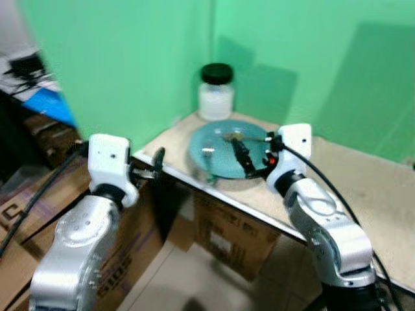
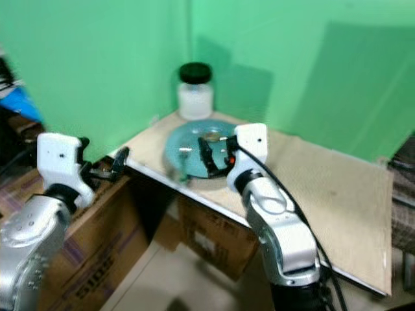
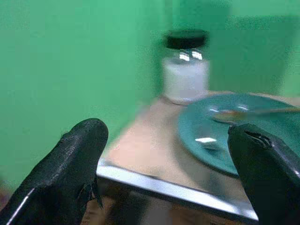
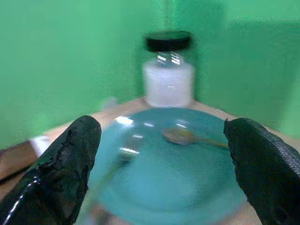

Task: Setting the table

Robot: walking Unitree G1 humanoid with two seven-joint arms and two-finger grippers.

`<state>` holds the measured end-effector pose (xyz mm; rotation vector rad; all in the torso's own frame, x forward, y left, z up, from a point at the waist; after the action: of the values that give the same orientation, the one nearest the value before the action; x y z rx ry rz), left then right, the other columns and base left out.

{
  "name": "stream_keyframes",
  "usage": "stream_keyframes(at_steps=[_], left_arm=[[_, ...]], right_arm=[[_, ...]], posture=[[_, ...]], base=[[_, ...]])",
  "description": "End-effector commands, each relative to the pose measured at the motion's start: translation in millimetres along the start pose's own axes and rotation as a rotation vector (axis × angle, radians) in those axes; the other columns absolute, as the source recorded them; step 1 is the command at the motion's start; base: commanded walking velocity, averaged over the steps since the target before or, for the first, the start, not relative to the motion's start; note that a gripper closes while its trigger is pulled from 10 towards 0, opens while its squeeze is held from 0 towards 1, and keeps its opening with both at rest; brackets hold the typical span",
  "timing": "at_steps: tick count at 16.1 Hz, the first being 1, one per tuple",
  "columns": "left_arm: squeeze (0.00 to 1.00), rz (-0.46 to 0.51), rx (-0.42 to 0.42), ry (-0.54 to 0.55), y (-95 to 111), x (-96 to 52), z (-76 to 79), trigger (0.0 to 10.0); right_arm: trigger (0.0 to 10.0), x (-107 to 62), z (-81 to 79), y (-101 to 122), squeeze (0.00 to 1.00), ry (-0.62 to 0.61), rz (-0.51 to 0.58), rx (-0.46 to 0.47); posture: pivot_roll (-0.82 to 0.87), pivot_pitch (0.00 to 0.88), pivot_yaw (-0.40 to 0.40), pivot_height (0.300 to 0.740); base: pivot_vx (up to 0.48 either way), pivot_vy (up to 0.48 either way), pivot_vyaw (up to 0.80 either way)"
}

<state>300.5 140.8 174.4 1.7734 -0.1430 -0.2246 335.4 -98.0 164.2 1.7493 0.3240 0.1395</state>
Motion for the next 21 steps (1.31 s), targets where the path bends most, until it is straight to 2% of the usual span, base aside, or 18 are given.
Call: stream_keyframes(at_steps=[1, 10, 13, 16, 20, 21], left_arm=[[0.0, -0.003, 0.019, 0.008, 1, -3.2, -6.5, 10.0], [0.0, -0.023, 0.027, -0.014, -4, -9.9, -2.4, 10.0], [0.0, -0.024, 0.033, -0.028, -4, -8.9, 0.1, 10.0], [0.0, -0.029, 0.037, -0.043, -6, -9.0, 3.4, 10.0], [0.0, -0.027, 0.059, -0.054, -5, -8.8, 3.1, 10.0], [0.0, -0.009, 0.05, -0.082, -2, -9.3, 6.5, 10.0]], right_arm=[[10.0, -0.5, -4.5, 2, 1.0, 0.004, 0.013, 0.006], [10.0, -0.1, -5.1, -7, 1.0, 0.016, -0.022, 0.012], [10.0, -2.0, -3.6, -10, 1.0, 0.009, -0.038, 0.023], [10.0, -3.7, 1.9, -9, 1.0, 0.007, -0.033, -0.009], [10.0, 6.7, -2.9, -9, 1.0, 0.114, -0.068, -0.157], [10.0, 13.8, 1.3, -8, 1.0, 0.144, -0.103, -0.225]], posture=[[-0.06, 0.018, 0.053, 0.74], [-0.04, 0.008, 0.04, 0.74], [-0.05, 0.006, 0.042, 0.74], [-0.05, 0.004, 0.043, 0.74], [-0.04, 0.0, 0.045, 0.74], [-0.04, 0.0, 0.046, 0.74]], base=[[0.319, 0.0, 0.0], [0.315, 0.0, 0.0], [0.312, 0.0, -0.8], [0.31, 0.0, 0.0], [0.293, 0.0, 0.0], [0.0, 0.0, 0.0]])
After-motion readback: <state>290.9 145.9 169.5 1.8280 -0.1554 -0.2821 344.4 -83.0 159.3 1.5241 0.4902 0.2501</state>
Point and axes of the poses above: a point about 5 cm out from each wrist's last joint towards the gripper, its own x axis pointing out of the wrist towards the gripper, its own y axis along the axis of the wrist's last joint, z = x × y, the point moved 6 cm from there along x, pointing out of the wrist towards the gripper, and after that the axes turned 8 degrees about x, right-handed, at the moved point
